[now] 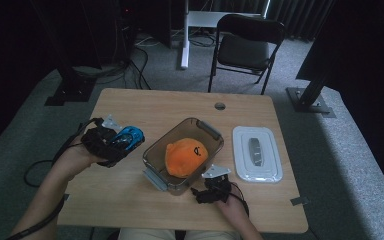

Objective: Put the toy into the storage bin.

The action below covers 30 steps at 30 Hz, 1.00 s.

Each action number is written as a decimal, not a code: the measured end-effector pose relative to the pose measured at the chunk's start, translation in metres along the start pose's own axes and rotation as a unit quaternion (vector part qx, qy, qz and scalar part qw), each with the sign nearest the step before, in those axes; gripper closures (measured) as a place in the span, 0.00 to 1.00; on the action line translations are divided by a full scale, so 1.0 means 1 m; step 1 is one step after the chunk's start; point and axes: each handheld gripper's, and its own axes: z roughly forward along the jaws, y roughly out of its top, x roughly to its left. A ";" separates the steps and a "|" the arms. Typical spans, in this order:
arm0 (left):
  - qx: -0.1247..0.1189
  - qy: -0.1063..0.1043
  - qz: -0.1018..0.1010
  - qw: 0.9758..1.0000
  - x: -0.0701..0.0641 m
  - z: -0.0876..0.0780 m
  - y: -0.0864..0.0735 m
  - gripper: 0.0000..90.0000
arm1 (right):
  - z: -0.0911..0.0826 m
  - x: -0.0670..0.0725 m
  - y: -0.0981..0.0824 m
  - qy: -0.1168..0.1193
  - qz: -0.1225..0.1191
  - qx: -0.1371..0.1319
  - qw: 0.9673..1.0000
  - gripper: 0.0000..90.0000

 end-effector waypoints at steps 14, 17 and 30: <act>-0.015 -0.023 0.033 0.999 -0.025 0.007 0.054 0.32 | 0.000 0.000 0.000 0.000 0.001 0.000 1.000 0.12; -0.024 -0.041 0.029 0.998 -0.029 0.008 0.062 0.32 | 0.000 0.000 0.000 0.000 0.001 0.000 1.000 0.12; -0.026 -0.057 0.044 0.997 -0.051 0.028 0.093 0.32 | -0.001 0.000 -0.001 0.001 0.000 0.001 1.000 0.12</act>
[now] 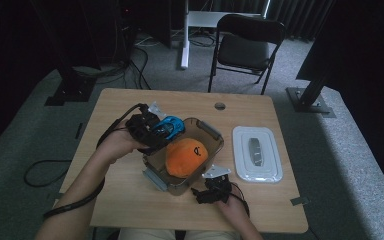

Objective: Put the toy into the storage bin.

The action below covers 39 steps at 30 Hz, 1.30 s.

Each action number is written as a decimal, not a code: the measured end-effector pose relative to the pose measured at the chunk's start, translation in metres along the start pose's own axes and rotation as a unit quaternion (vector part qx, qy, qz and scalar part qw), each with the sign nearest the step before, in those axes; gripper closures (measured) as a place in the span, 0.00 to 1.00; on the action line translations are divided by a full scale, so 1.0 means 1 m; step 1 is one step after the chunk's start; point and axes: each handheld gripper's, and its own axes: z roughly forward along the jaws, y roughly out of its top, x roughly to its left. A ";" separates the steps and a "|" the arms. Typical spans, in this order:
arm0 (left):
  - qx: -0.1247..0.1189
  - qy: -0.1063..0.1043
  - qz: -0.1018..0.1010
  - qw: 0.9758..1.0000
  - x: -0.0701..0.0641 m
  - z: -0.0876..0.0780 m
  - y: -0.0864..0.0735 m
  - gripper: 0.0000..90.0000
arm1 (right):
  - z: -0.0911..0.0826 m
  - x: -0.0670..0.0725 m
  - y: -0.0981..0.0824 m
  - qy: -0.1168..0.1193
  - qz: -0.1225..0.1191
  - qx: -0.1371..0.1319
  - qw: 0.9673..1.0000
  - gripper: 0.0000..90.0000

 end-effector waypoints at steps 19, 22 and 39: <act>0.031 -0.029 -0.009 0.999 -0.009 0.051 0.013 0.32 | 0.000 0.000 0.000 0.002 -0.001 0.000 1.000 0.12; 0.038 -0.029 -0.009 0.999 -0.009 0.058 0.012 0.32 | 0.000 0.000 0.000 0.002 -0.001 0.000 1.000 0.12; 0.064 -0.014 -0.013 0.998 -0.010 0.083 0.009 0.32 | -0.001 -0.001 -0.001 0.003 -0.004 -0.001 1.000 0.12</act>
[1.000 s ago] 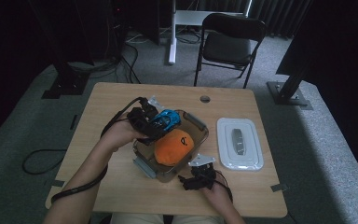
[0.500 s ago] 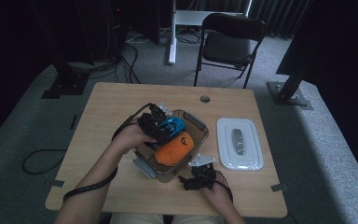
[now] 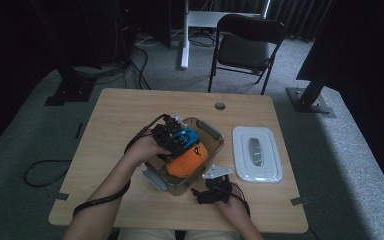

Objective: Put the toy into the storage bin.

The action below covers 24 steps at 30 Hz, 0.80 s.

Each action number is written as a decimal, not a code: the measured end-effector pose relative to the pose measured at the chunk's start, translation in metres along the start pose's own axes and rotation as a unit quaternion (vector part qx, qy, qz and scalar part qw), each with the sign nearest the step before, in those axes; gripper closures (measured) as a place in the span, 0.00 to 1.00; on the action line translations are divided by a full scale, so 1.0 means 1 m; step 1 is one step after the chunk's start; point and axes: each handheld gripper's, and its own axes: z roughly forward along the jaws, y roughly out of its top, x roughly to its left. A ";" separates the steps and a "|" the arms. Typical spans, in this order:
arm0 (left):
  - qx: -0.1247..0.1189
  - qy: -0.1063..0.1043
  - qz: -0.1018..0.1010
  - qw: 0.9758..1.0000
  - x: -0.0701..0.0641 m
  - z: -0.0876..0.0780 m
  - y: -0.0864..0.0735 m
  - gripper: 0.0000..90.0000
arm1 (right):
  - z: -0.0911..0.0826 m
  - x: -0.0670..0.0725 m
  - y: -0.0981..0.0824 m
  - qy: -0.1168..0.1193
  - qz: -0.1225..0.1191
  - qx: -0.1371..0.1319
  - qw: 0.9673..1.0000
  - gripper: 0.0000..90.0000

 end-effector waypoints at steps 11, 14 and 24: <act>-0.006 -0.018 0.018 1.000 -0.001 -0.006 -0.001 0.28 | 0.000 0.000 0.000 0.001 0.000 0.000 1.000 0.12; -0.021 -0.022 0.022 0.999 -0.003 -0.017 0.002 0.21 | 0.000 0.000 0.000 0.001 0.000 0.000 1.000 0.12; -0.037 -0.010 0.003 0.999 0.011 -0.030 -0.010 0.01 | 0.000 0.000 0.000 0.001 0.000 0.000 1.000 0.12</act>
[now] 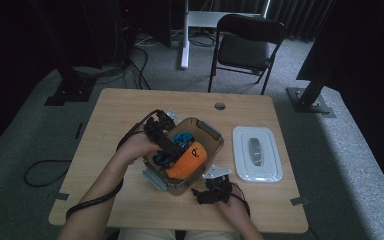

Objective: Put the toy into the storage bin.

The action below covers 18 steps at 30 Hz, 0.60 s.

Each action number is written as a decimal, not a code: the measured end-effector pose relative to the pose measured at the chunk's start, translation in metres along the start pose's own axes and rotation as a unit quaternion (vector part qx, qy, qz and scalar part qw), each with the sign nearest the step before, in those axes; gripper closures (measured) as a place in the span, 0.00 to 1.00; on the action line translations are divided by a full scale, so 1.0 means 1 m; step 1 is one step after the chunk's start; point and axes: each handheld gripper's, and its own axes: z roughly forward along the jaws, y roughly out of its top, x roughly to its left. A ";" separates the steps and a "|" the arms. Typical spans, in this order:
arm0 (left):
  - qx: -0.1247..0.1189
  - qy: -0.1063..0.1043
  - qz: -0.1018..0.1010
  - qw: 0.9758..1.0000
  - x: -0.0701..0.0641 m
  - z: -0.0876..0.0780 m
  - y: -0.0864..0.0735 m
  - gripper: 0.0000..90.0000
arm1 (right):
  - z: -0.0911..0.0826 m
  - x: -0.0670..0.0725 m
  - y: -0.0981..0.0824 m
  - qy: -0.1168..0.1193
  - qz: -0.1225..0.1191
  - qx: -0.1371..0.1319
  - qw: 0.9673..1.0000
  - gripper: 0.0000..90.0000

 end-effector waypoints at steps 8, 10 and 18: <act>-0.038 0.018 -0.018 0.999 0.018 -0.011 -0.016 0.01 | 0.000 0.000 0.000 0.000 0.000 0.000 1.000 0.12; -0.046 0.027 -0.021 0.998 0.021 -0.012 -0.020 0.01 | 0.000 0.000 0.000 0.000 0.000 0.000 1.000 0.12; -0.081 0.032 -0.058 0.995 0.047 -0.012 -0.042 0.01 | 0.000 0.000 0.000 -0.001 0.001 0.000 1.000 0.12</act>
